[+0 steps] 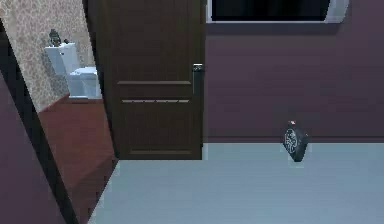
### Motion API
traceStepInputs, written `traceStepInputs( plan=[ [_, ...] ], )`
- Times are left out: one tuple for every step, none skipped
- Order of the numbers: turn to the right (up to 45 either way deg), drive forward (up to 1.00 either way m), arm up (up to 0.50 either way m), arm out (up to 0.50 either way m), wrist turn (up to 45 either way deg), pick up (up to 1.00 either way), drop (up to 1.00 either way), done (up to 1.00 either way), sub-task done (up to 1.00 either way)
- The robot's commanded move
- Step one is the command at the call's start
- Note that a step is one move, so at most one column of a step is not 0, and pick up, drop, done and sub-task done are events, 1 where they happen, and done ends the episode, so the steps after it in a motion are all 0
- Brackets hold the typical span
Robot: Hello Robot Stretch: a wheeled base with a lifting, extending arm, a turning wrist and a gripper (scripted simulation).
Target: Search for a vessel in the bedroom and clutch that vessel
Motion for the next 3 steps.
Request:
traceStepInputs(
  plan=[
    [0.0,0.05,0.00,0.00,0.0,0.00,0.00,0.00,0.00],
    [-21.0,0.00,0.00,0.00,0.0,0.00,0.00,0.00,0.00],
    [0.0,0.95,0.00,0.00,0.0,0.00,0.00,0.00,0.00]
  ],
)
